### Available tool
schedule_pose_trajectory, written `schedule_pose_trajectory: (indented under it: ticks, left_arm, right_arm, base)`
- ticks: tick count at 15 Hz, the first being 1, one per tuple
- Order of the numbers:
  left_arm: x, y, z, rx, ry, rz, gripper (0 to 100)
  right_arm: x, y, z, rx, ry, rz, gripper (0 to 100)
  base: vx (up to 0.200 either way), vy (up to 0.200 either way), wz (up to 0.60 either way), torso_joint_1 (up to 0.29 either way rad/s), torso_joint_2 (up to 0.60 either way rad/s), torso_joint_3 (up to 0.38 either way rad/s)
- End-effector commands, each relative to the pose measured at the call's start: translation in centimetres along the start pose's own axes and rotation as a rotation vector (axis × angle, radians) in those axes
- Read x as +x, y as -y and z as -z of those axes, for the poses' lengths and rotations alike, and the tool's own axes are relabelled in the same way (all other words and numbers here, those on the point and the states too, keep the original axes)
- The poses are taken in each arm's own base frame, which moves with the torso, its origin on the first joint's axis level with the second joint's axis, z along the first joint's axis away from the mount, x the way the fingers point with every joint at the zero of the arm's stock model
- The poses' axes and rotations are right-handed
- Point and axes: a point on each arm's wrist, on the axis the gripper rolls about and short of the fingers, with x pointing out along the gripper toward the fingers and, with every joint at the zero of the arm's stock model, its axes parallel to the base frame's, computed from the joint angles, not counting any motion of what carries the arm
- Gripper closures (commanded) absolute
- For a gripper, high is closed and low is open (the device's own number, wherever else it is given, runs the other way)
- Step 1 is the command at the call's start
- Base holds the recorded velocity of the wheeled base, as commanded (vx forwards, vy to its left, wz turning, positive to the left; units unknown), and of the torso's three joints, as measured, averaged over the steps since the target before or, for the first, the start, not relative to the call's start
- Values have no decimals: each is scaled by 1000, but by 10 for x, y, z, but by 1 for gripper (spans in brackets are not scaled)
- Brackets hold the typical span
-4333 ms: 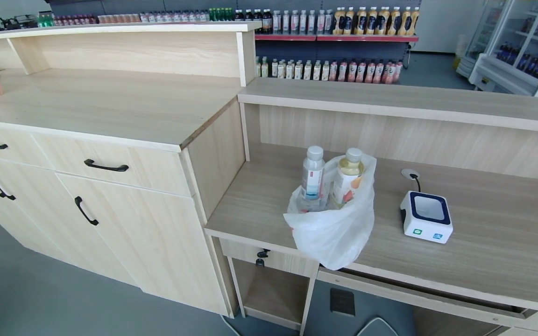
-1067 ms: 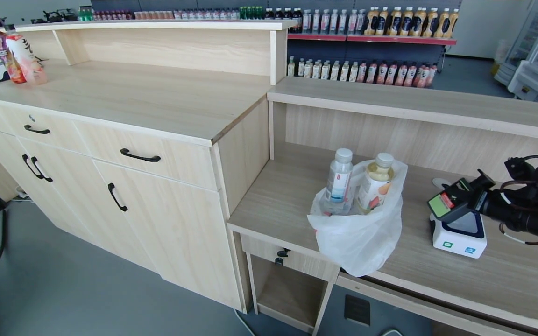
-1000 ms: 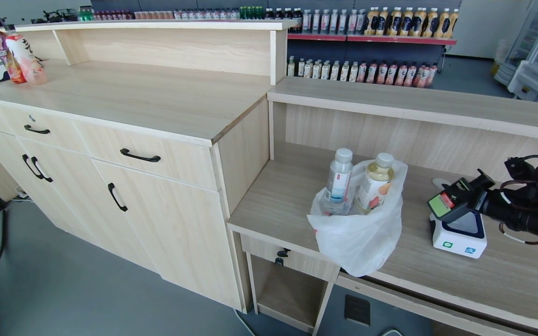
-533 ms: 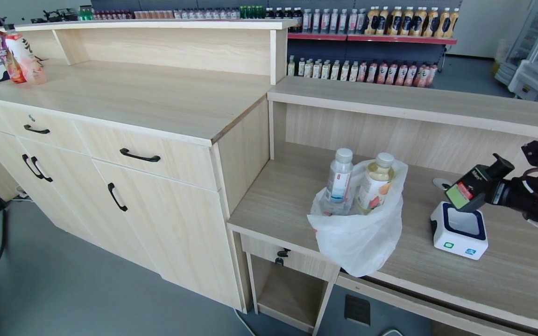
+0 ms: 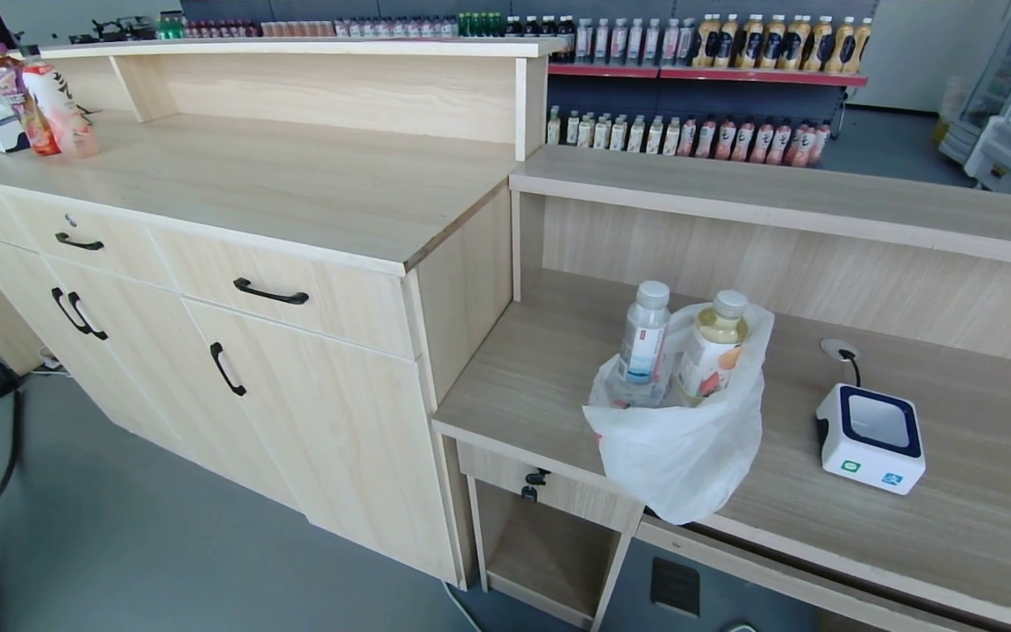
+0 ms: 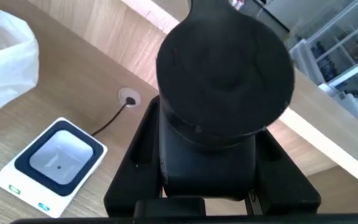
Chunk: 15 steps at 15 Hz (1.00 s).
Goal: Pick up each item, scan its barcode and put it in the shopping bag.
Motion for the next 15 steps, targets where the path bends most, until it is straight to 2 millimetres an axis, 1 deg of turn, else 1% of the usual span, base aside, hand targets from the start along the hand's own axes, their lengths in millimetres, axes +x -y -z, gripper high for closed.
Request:
schedule_pose_trajectory:
  ticks: [1, 2, 3, 4, 6, 7, 8, 9, 10, 11, 12, 13, 14, 15]
  left_arm:
    - [0, 0, 0, 0, 1, 0, 0]
    - [0, 0, 0, 0, 1, 0, 0]
    - [0, 0, 0, 0, 1, 0, 0]
    - [0, 0, 0, 0, 1, 0, 0]
    - [0, 0, 0, 0, 1, 0, 0]
    - [0, 0, 0, 0, 1, 0, 0]
    - [0, 0, 0, 0, 1, 0, 0]
    - [0, 0, 0, 0, 1, 0, 0]
    - [0, 0, 0, 0, 1, 0, 0]
    - [0, 0, 0, 0, 1, 0, 0]
    - [0, 0, 0, 0, 1, 0, 0]
    - [0, 0, 0, 0, 1, 0, 0]
    - [0, 0, 0, 0, 1, 0, 0]
    - [0, 0, 0, 0, 1, 0, 0]
  right_arm:
    - [4, -4, -34, 6, 81, 32, 100]
    - [13, -12, -50, 38, 79, 62, 100]
    - [19, -25, -61, 87, 74, 50, 100]
    - [22, -35, -66, 138, 90, 6, 100]
    - [29, -68, -76, 217, 125, -169, 100]
    - [27, -83, -83, 228, 139, -266, 100]
    - [25, -102, -85, 236, 112, -354, 100]
    - [22, -118, -77, 242, 56, -426, 100]
    - [20, -129, -66, 247, -2, -471, 100]
    - [19, -143, -49, 255, -99, -526, 100]
    - [19, -149, -40, 261, -159, -558, 100]
    - [23, -160, -27, 271, -243, -602, 100]
    - [27, -164, -22, 274, -266, -610, 100]
    - [39, -173, -10, 290, -297, -621, 100]
  base:
    - [0, 0, 600, 2, 2, 7]
    - [0, 0, 600, 12, 7, -2]
    - [0, 0, 600, 2, 7, -2]
    - [0, 0, 0, 0, 0, 0]
    - [0, 0, 0, 0, 0, 0]
    - [0, 0, 0, 0, 0, 0]
    - [0, 0, 0, 0, 0, 0]
    - [0, 0, 0, 0, 0, 0]
    - [0, 0, 0, 0, 0, 0]
    - [0, 0, 0, 0, 0, 0]
    - [0, 0, 0, 0, 0, 0]
    - [0, 0, 0, 0, 0, 0]
    - [0, 0, 0, 0, 0, 0]
    - [0, 0, 0, 0, 0, 0]
